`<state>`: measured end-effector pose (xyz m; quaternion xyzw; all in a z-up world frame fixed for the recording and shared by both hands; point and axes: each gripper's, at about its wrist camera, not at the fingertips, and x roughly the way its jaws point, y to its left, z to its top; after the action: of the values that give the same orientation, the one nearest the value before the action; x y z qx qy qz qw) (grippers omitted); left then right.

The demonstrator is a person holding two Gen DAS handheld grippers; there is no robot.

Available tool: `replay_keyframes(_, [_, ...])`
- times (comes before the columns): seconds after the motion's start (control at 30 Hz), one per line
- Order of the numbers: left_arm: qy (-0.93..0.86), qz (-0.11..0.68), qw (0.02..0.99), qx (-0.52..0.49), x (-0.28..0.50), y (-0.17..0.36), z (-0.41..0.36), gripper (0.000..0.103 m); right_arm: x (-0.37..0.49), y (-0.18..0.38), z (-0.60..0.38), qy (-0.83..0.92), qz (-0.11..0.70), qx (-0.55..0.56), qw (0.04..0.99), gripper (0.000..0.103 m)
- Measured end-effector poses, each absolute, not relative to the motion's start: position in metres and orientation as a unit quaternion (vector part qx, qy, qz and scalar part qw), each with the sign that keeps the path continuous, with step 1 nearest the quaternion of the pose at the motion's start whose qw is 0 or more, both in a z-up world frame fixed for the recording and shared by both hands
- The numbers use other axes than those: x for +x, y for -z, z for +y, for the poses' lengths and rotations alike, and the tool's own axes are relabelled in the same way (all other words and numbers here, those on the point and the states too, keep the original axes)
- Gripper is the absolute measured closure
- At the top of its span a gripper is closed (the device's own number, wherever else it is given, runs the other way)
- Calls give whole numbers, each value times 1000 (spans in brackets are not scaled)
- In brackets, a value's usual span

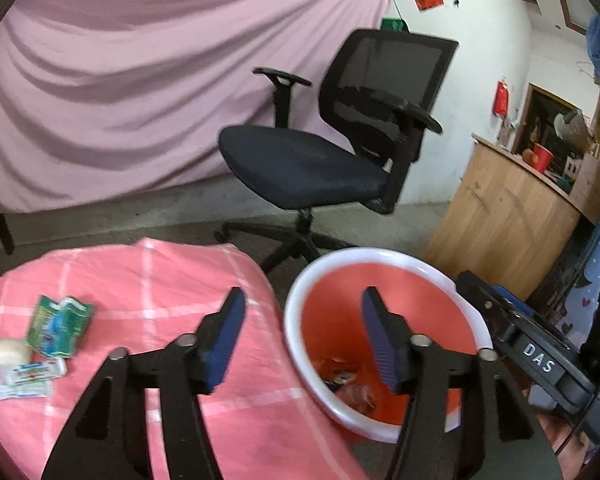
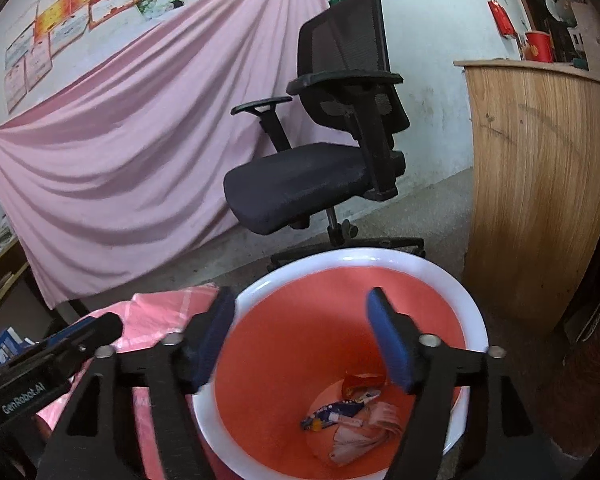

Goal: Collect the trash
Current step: 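Move both grippers back over the table items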

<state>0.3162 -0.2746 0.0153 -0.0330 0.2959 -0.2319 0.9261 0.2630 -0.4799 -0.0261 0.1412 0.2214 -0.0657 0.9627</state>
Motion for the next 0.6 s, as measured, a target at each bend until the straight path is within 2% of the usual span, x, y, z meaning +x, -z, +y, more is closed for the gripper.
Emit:
replay_keyframes(0.13, [203, 256, 944, -50, 306, -22, -251, 10, 264, 21, -471, 75, 215, 128, 965, 15])
replay_keyframes(0.2, [177, 223, 957, -53, 297, -28, -236, 1, 265, 18, -467, 75, 212, 125, 966, 13])
replay_keyframes(0.37, [134, 179, 973, -50, 286, -37, -209, 1, 257, 6, -449, 55, 172, 112, 977, 0])
replay_keyframes(0.6, [80, 146, 984, -57, 266, -42, -160, 1, 239, -17, -414, 18, 80, 85, 993, 0])
